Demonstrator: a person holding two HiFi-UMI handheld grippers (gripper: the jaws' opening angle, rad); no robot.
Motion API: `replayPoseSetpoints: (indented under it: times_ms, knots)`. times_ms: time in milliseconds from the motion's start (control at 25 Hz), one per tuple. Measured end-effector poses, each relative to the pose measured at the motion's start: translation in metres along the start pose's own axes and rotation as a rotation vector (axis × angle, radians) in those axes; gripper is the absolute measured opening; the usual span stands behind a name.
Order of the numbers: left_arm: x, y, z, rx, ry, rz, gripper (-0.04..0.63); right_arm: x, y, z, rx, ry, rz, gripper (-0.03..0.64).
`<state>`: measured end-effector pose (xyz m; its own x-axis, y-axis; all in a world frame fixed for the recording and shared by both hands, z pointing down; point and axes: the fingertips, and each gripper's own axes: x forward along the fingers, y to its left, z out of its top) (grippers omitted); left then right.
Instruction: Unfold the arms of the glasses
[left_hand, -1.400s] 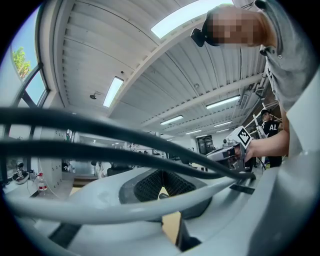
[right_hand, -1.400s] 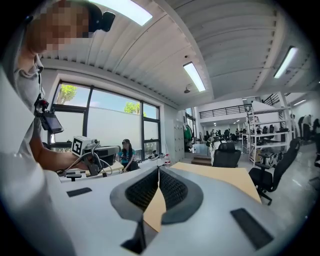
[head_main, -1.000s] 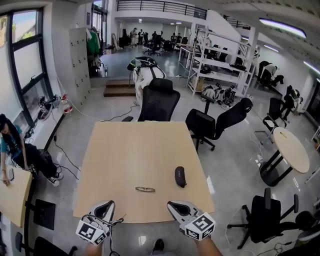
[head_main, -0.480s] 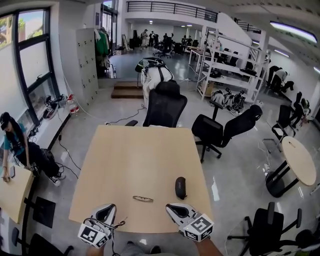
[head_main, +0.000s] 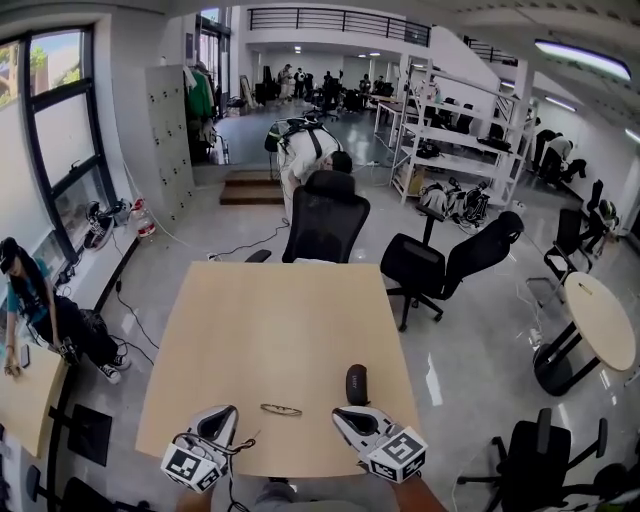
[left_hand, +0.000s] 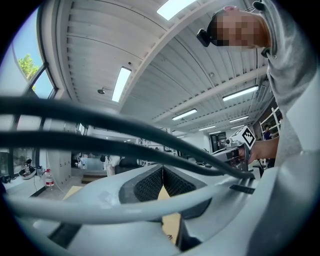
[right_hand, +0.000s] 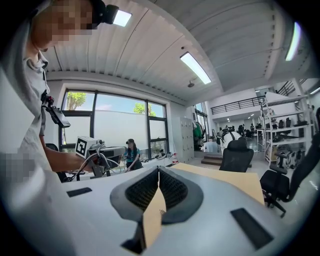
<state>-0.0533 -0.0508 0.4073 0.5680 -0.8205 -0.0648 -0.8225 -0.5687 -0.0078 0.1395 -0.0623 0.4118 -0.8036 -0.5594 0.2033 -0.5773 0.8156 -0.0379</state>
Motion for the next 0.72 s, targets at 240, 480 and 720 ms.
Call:
replayPoseSetpoints:
  times_ms: [240,480,720]
  knots:
    - [0.020,-0.008,0.003,0.018,0.018,-0.037,0.005,-0.001,-0.012,-0.004,0.022,-0.008,-0.007,0.008]
    - [0.025,-0.008,-0.004,0.019,0.042,-0.037,0.005,0.002,-0.018,-0.010,0.041,-0.011,-0.002,0.008]
    - [0.025,-0.002,-0.012,0.012,0.053,-0.033,0.005,0.010,-0.017,-0.014,0.045,0.000,0.003,0.008]
